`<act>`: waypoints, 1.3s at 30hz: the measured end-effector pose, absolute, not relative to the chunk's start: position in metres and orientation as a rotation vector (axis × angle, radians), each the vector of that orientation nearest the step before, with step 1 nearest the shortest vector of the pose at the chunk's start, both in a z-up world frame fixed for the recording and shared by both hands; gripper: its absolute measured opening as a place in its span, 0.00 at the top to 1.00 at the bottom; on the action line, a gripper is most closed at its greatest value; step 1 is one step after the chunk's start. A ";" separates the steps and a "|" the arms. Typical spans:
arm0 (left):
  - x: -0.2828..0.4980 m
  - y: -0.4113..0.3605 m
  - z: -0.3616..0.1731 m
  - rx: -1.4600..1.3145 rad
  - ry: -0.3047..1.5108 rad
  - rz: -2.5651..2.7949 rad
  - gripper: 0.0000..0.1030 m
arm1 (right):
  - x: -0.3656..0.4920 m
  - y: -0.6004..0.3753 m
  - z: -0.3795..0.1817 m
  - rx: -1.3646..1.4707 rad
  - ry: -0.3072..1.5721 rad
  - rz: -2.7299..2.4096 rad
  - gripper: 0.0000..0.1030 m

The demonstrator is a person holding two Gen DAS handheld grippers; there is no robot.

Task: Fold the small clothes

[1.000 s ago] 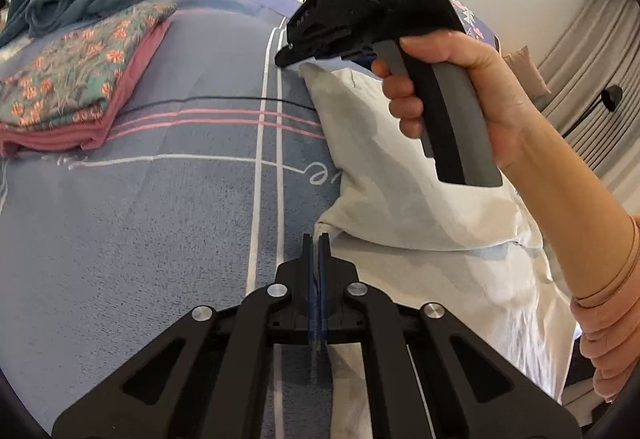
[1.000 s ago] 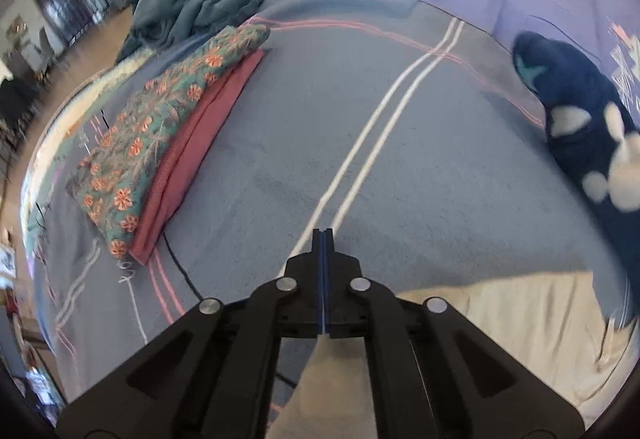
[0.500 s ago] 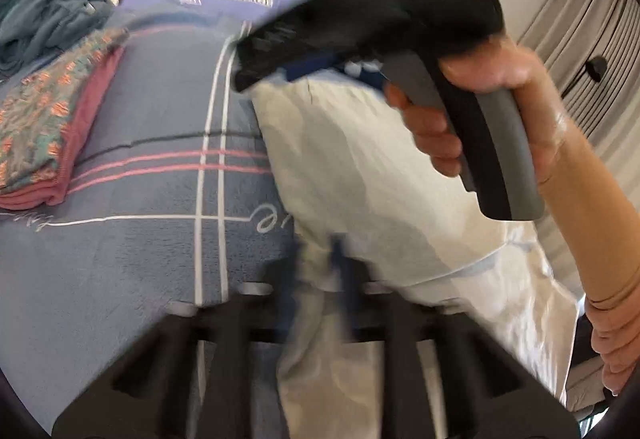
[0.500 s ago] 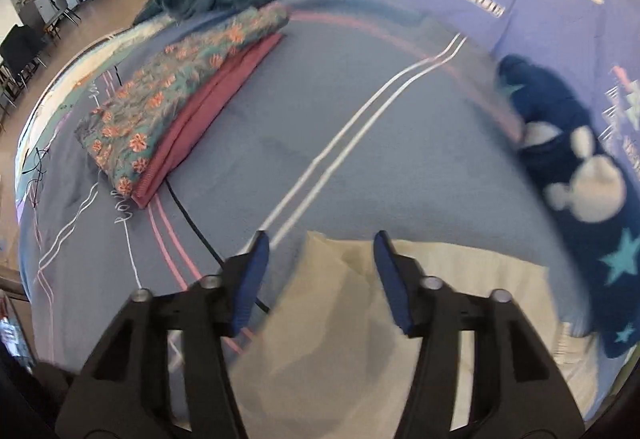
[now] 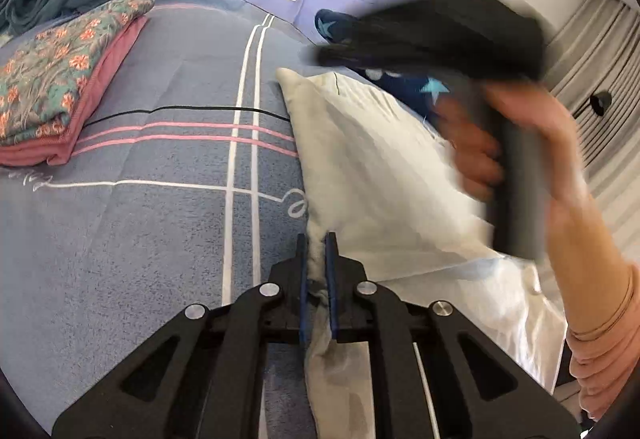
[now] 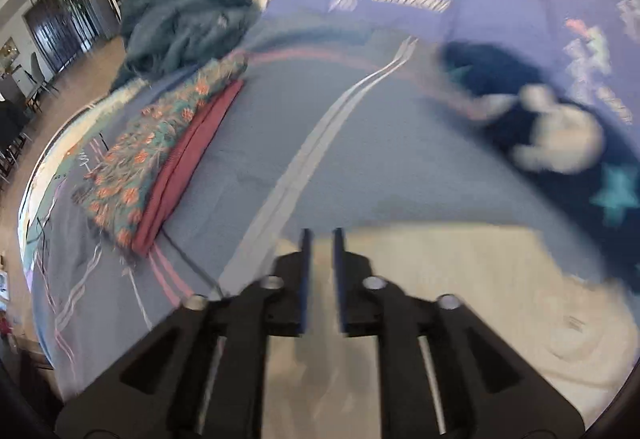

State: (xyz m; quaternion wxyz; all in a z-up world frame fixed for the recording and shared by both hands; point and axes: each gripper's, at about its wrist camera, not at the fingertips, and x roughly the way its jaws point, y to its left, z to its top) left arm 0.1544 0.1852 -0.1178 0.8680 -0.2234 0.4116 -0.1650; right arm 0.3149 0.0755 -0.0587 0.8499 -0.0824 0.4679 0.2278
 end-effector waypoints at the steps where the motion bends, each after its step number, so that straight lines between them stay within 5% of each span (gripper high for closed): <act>1: 0.151 0.185 -0.118 -0.477 0.854 -0.344 0.91 | 0.300 0.049 -0.047 -0.169 0.957 0.471 0.70; 9: 0.132 0.185 -0.082 -0.432 0.752 -0.332 0.93 | 0.224 -0.234 -0.019 0.195 0.987 0.216 0.59; 13: 0.129 0.125 -0.046 -0.234 0.749 -0.464 0.92 | 0.174 -0.341 -0.044 0.494 1.029 0.162 0.59; 20: 0.132 0.004 -0.044 0.094 0.794 -0.526 0.66 | 0.142 -0.350 -0.085 0.609 1.102 0.353 0.44; 30: 0.163 -0.048 -0.095 0.169 0.903 -0.406 0.61 | 0.165 -0.339 -0.108 0.685 1.203 0.424 0.47; 32: 0.161 -0.053 -0.094 0.194 0.894 -0.379 0.59 | 0.175 -0.341 -0.109 0.716 1.174 0.422 0.59; 33: 0.162 -0.055 -0.094 0.197 0.894 -0.366 0.59 | 0.177 -0.340 -0.107 0.699 1.157 0.425 0.93; 39: 0.159 -0.055 -0.092 0.194 0.894 -0.342 0.54 | 0.156 -0.354 -0.057 0.629 0.950 0.482 0.96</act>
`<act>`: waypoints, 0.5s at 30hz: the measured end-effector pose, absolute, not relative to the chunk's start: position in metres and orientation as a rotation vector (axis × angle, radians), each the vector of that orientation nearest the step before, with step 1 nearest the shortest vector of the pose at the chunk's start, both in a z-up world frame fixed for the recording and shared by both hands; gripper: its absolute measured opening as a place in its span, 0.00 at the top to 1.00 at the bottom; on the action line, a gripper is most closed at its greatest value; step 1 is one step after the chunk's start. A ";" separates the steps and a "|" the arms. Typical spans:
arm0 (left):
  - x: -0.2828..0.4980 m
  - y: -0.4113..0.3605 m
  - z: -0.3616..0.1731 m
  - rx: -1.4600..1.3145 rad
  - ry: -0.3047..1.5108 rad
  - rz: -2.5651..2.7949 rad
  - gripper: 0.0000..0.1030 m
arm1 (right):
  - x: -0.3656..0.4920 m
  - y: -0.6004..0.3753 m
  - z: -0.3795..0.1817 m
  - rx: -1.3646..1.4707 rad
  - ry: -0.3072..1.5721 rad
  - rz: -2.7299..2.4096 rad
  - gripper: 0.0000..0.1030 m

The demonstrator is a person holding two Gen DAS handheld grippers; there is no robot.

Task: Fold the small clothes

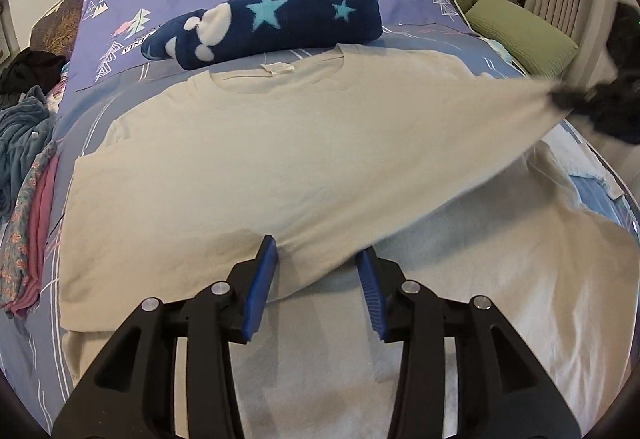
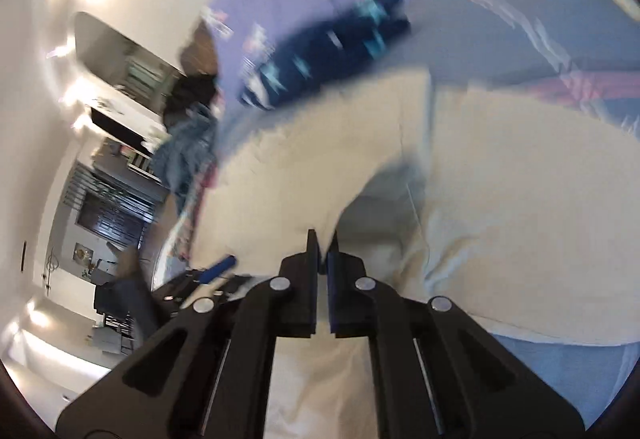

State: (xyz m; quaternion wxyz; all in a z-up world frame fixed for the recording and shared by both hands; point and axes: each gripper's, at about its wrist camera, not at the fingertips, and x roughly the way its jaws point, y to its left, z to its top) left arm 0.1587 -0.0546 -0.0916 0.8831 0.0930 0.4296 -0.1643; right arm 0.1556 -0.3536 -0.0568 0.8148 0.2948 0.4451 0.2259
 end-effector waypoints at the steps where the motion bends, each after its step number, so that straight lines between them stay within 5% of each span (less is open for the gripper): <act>1: 0.157 -0.054 -0.092 0.205 0.890 -0.335 0.52 | 0.154 -0.354 -0.058 0.610 0.978 0.486 0.95; 2: 0.156 -0.053 -0.093 0.213 0.889 -0.333 0.49 | 0.155 -0.351 -0.063 0.564 1.014 0.477 0.93; 4: 0.154 -0.051 -0.095 0.222 0.891 -0.338 0.47 | 0.156 -0.347 -0.082 0.425 1.075 0.370 0.71; 15: 0.144 -0.058 -0.069 0.156 0.878 -0.448 0.47 | 0.091 -0.454 -0.097 0.711 0.917 0.172 0.57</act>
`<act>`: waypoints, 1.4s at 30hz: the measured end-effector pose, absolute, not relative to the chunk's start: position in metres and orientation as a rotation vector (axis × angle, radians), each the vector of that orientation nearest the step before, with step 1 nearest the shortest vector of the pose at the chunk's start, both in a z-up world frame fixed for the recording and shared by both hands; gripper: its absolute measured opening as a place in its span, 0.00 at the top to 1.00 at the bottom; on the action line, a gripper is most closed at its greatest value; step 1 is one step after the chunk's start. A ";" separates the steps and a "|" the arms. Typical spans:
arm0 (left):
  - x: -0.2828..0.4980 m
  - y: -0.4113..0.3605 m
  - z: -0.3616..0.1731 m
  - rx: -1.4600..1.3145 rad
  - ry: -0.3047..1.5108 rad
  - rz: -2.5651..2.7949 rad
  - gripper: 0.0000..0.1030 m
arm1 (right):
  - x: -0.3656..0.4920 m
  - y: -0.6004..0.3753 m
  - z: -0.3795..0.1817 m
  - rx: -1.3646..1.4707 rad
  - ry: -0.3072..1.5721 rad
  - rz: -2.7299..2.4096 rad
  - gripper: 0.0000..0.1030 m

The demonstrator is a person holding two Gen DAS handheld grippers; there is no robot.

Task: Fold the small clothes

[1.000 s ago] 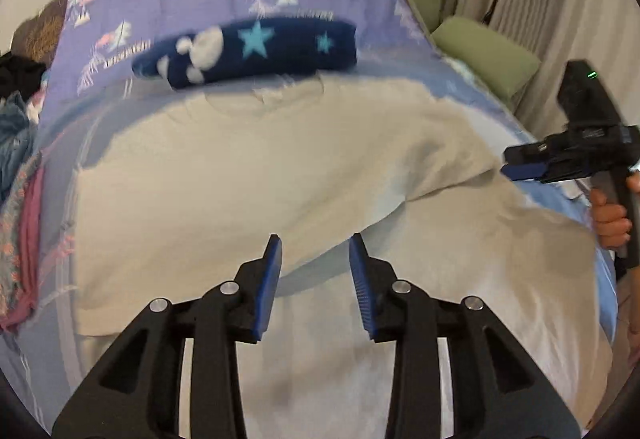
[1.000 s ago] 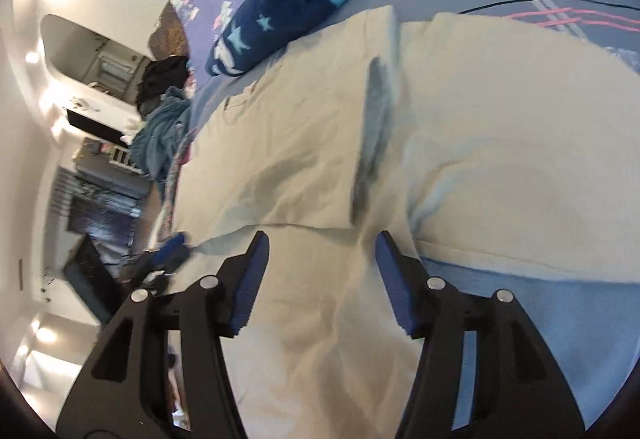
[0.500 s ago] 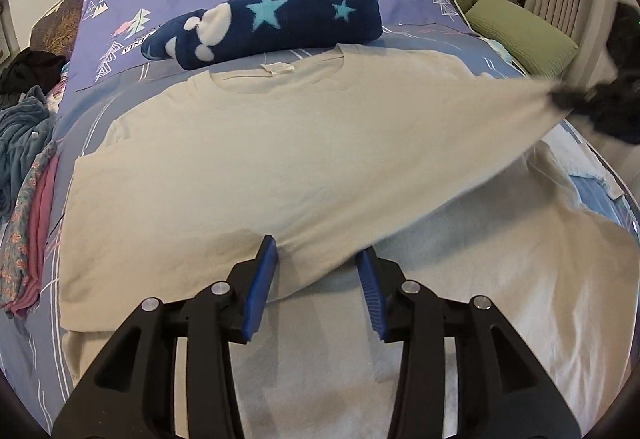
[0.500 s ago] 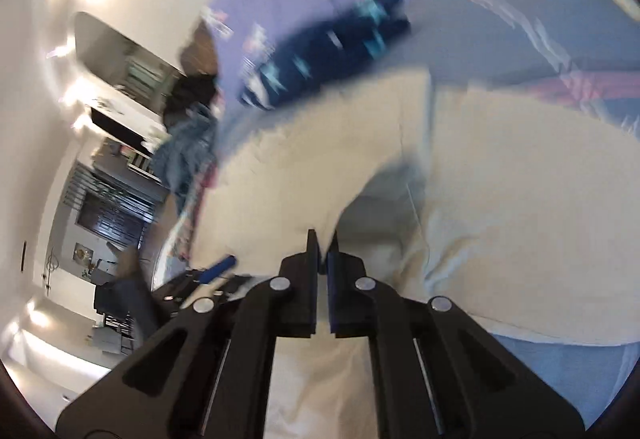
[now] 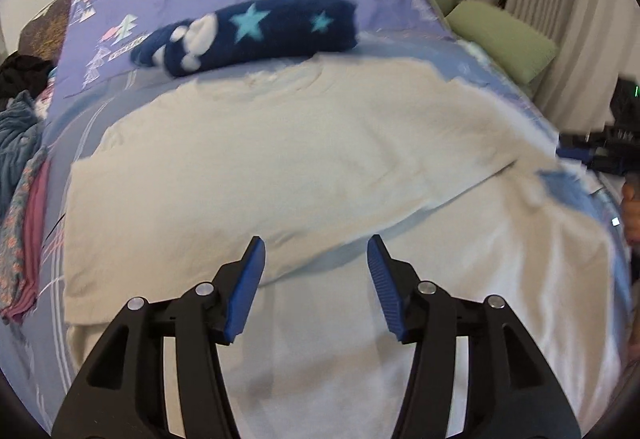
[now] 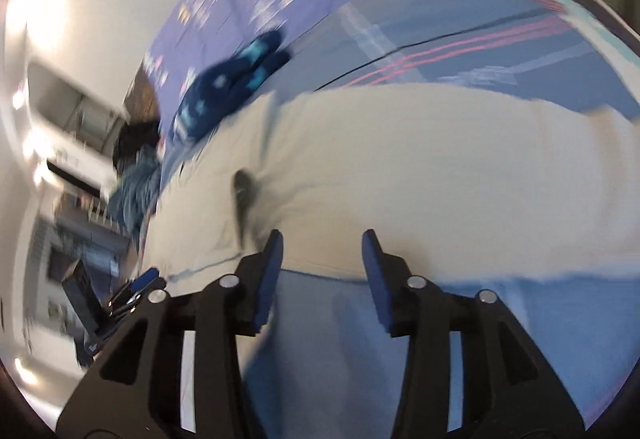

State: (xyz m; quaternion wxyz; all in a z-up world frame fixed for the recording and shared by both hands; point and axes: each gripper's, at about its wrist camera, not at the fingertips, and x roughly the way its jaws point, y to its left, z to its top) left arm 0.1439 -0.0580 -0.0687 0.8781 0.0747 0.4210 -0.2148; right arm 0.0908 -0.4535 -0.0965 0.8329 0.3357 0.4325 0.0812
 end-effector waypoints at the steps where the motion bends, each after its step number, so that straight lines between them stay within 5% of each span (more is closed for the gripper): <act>1: 0.146 -0.064 -0.065 0.146 0.874 -0.470 0.47 | 0.079 -0.464 -0.098 0.735 0.902 0.152 0.56; 5: 0.164 -0.104 -0.057 0.165 0.865 -0.541 0.47 | 0.081 -0.470 -0.096 0.795 0.910 0.207 0.56; 9: 0.176 -0.140 -0.062 0.138 0.891 -0.605 0.47 | 0.121 -0.432 -0.082 0.767 0.921 0.400 0.40; 20: 0.170 -0.154 -0.101 0.126 0.921 -0.631 0.47 | 0.242 -0.353 -0.111 0.744 1.172 0.522 0.39; 21: 0.170 -0.152 -0.101 0.114 0.922 -0.636 0.47 | 0.249 -0.350 -0.113 0.753 1.178 0.518 0.41; 23: 0.170 -0.149 -0.101 0.087 0.916 -0.648 0.47 | 0.255 -0.348 -0.107 0.772 1.141 0.558 0.62; 24: 0.170 -0.147 -0.101 0.078 0.914 -0.652 0.47 | 0.255 -0.350 -0.100 0.782 1.088 0.576 0.83; 25: 0.170 -0.145 -0.101 0.065 0.912 -0.658 0.47 | 0.253 -0.354 -0.092 0.789 1.033 0.583 0.89; 29: 0.172 -0.138 -0.100 0.005 0.910 -0.682 0.47 | 0.237 -0.366 -0.058 0.678 0.823 0.493 0.89; 31: 0.173 -0.135 -0.100 -0.024 0.910 -0.689 0.47 | 0.232 -0.369 -0.057 0.542 0.869 0.287 0.79; 35: 0.172 -0.135 -0.097 -0.026 0.894 -0.654 0.47 | 0.214 -0.372 -0.068 0.536 0.910 0.318 0.79; 39: 0.165 -0.121 -0.076 0.024 0.788 -0.495 0.47 | 0.193 -0.349 -0.079 0.468 0.955 0.449 0.41; 42: 0.179 -0.088 -0.063 0.028 0.760 -0.363 0.47 | 0.184 -0.347 -0.087 0.433 0.971 0.491 0.39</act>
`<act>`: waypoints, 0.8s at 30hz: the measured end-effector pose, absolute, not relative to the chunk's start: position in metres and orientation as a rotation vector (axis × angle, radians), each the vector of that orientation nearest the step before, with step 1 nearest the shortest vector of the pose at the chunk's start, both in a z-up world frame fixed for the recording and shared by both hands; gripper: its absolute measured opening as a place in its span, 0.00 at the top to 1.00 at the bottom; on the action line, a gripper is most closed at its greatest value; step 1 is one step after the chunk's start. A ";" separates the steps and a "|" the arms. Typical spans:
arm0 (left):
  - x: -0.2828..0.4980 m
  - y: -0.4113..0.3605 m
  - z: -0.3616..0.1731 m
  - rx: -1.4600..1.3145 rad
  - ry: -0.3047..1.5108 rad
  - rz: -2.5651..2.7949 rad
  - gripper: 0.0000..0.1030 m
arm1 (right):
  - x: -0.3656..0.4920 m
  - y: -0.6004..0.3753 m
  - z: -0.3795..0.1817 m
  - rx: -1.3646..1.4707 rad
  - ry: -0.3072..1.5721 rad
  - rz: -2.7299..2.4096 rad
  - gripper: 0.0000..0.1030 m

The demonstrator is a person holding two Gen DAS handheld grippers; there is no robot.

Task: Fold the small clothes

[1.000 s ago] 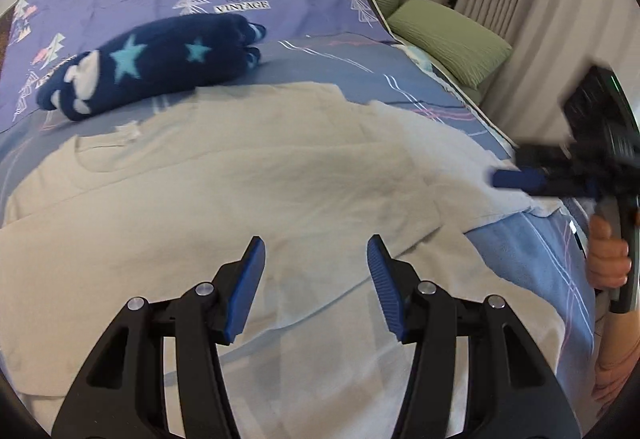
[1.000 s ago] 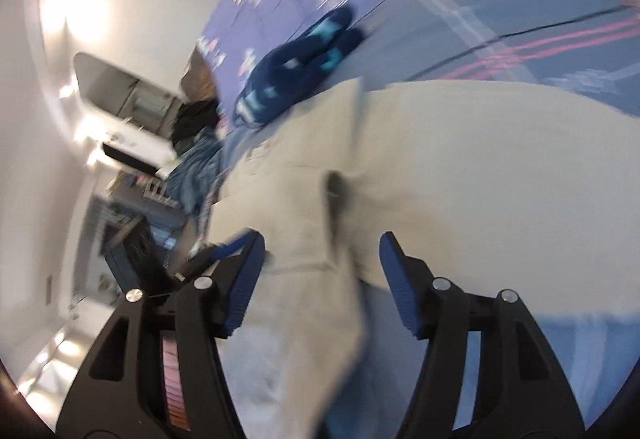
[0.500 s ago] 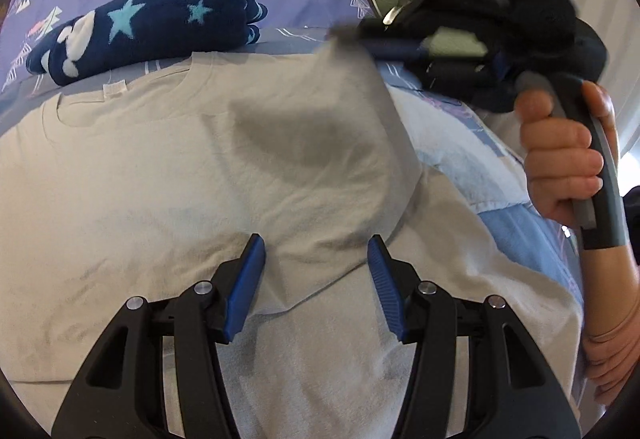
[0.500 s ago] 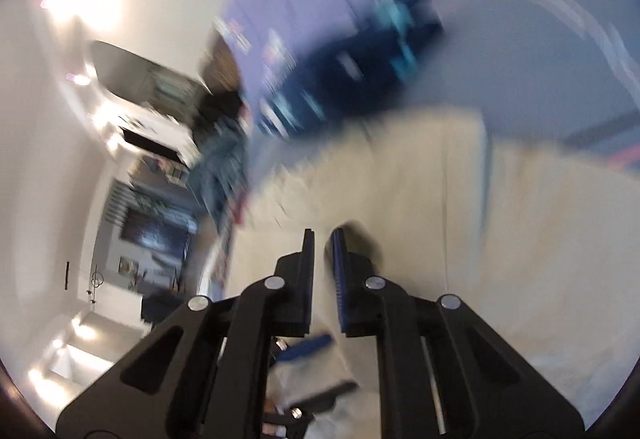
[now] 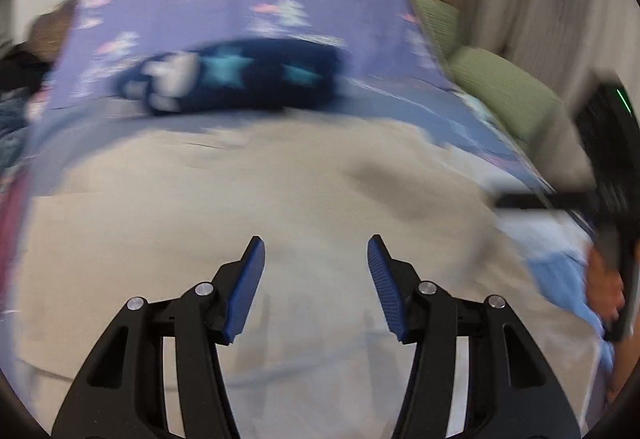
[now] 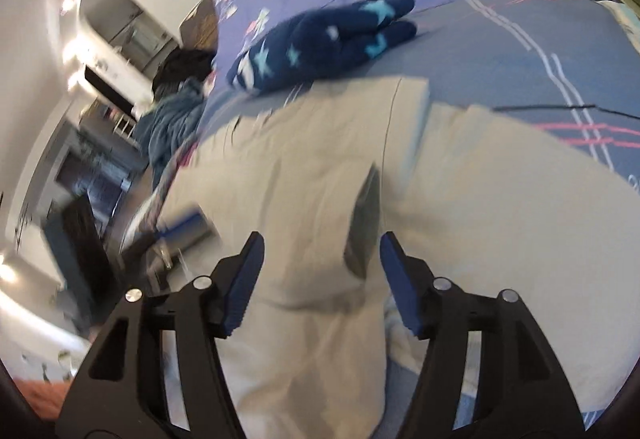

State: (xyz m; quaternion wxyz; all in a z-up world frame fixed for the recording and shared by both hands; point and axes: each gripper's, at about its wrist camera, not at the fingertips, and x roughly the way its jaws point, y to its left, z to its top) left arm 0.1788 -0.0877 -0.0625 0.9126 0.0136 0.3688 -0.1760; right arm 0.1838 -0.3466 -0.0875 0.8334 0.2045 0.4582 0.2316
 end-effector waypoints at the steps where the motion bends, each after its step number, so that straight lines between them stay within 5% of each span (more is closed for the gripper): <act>1: 0.187 -0.066 -0.060 -0.003 0.763 -0.298 0.47 | 0.185 -0.343 -0.092 0.429 0.982 0.506 0.39; 5: 0.210 0.008 -0.067 -0.028 0.801 -0.085 0.46 | 0.193 -0.333 -0.092 0.413 0.980 0.550 0.44; 6: 0.216 0.024 -0.075 0.000 0.819 -0.018 0.46 | 0.196 -0.327 -0.089 0.402 0.983 0.576 0.76; 7: 0.221 0.039 -0.084 0.020 0.845 0.043 0.46 | 0.194 -0.323 -0.085 0.398 0.990 0.593 0.97; 11: 0.227 0.086 -0.096 -0.125 0.895 0.066 0.38 | 0.174 -0.334 -0.044 0.420 0.873 0.518 0.97; 18: 0.231 0.066 -0.095 0.033 0.877 0.147 0.38 | 0.175 -0.382 -0.106 0.504 1.178 0.218 0.93; 20: 0.232 0.074 -0.094 -0.012 0.887 0.133 0.36 | 0.173 -0.389 -0.099 0.530 1.120 0.241 0.82; 22: 0.229 0.078 -0.098 -0.034 0.889 0.128 0.35 | 0.178 -0.388 -0.094 0.554 1.083 0.296 0.50; 24: 0.228 0.076 -0.098 -0.027 0.888 0.134 0.33 | 0.191 -0.380 -0.089 0.585 1.078 0.362 0.47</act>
